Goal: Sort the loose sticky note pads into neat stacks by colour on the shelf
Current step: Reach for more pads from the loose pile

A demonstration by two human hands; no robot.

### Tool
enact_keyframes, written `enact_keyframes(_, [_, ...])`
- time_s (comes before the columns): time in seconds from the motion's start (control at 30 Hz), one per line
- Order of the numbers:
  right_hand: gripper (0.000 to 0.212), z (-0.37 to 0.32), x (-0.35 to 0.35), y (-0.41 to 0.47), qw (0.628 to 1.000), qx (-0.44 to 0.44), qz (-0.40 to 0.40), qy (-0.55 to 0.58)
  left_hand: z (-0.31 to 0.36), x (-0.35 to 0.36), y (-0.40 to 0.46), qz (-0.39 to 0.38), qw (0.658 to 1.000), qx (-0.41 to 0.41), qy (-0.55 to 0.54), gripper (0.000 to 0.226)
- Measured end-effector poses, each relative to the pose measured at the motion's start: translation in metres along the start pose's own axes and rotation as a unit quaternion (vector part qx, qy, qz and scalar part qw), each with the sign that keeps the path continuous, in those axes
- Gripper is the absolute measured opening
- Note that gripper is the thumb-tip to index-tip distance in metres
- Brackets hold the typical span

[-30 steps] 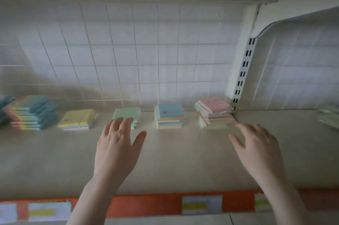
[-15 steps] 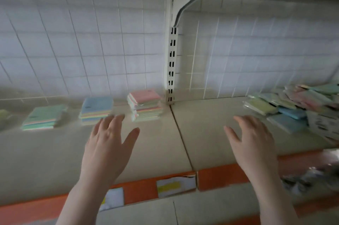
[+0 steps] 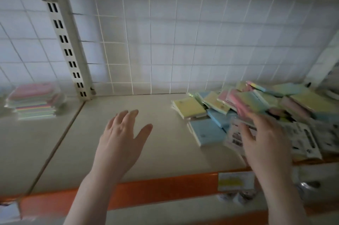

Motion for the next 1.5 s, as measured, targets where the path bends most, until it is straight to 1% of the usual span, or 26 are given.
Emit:
enact_keyframes(0.13, [0.032,0.025,-0.009,0.004,0.998,0.052,-0.022,0.010,0.030,0.017,0.003,-0.012,0.999,0.037,0.005,0.060])
enact_keyframes(0.2, [0.033,0.034,-0.013,-0.001,0.998,0.054,-0.032,0.005,0.042,0.027,0.005,-0.024,0.998,0.057,0.008,0.059])
enact_keyframes(0.37, [0.037,0.057,-0.018,0.006,0.995,0.064,-0.064,0.033,0.069,0.045,0.006,-0.036,0.996,0.078,0.009,0.059])
enact_keyframes(0.47, [0.035,0.069,-0.016,0.015,0.996,0.033,-0.061,0.056,0.079,0.048,0.011,-0.026,0.998,0.064,0.005,0.058])
enact_keyframes(0.57, [0.031,0.081,-0.015,0.033,0.996,-0.001,-0.048,0.072,0.091,0.053,0.027,0.000,1.000,0.031,0.004,0.057])
enact_keyframes(0.73, [0.026,0.106,-0.018,0.068,0.995,-0.025,-0.055,0.073,0.115,0.068,0.066,-0.017,0.999,-0.004,0.038,0.059])
enact_keyframes(0.87, [0.038,0.117,-0.016,0.090,0.996,0.007,-0.077,0.043,0.127,0.086,0.081,-0.052,0.996,-0.018,0.070,0.064])
enact_keyframes(0.97, [0.047,0.116,-0.005,0.106,0.995,0.013,-0.100,0.021,0.129,0.100,0.085,-0.077,0.993,-0.031,0.079,0.071])
enact_keyframes(1.1, [0.056,0.109,0.012,0.119,0.988,0.007,-0.149,-0.044,0.129,0.112,0.088,-0.108,0.991,-0.059,0.060,0.089])
enact_keyframes(1.13, [0.060,0.108,0.014,0.122,0.985,0.003,-0.163,-0.058,0.129,0.113,0.089,-0.111,0.990,-0.062,0.056,0.088])
enact_keyframes(1.2, [0.068,0.108,0.019,0.127,0.977,-0.014,-0.200,-0.068,0.128,0.113,0.091,-0.103,0.991,-0.072,0.040,0.077])
enact_keyframes(1.27, [0.070,0.110,0.024,0.136,0.963,-0.037,-0.259,-0.057,0.125,0.112,0.092,-0.091,0.992,-0.082,0.030,0.067])
enact_keyframes(1.3, [0.071,0.112,0.026,0.141,0.954,-0.043,-0.292,-0.048,0.123,0.112,0.093,-0.088,0.992,-0.086,0.030,0.066])
enact_keyframes(1.4, [0.076,0.114,0.030,0.154,0.929,-0.034,-0.369,-0.014,0.120,0.110,0.096,-0.079,0.992,-0.102,0.008,0.073])
enact_keyframes(1.5, [0.077,0.113,0.033,0.159,0.915,-0.025,-0.403,0.009,0.119,0.107,0.098,-0.060,0.992,-0.110,-0.028,0.082])
Point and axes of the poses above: each hand's wrist, its own y-axis towards the middle knuckle, its own x-axis out of the palm, z = x × y, the point moved 3 cm from there along y, towards the middle knuckle, and after that the axes turned 12 degrees about y, right-handed, at the moved point
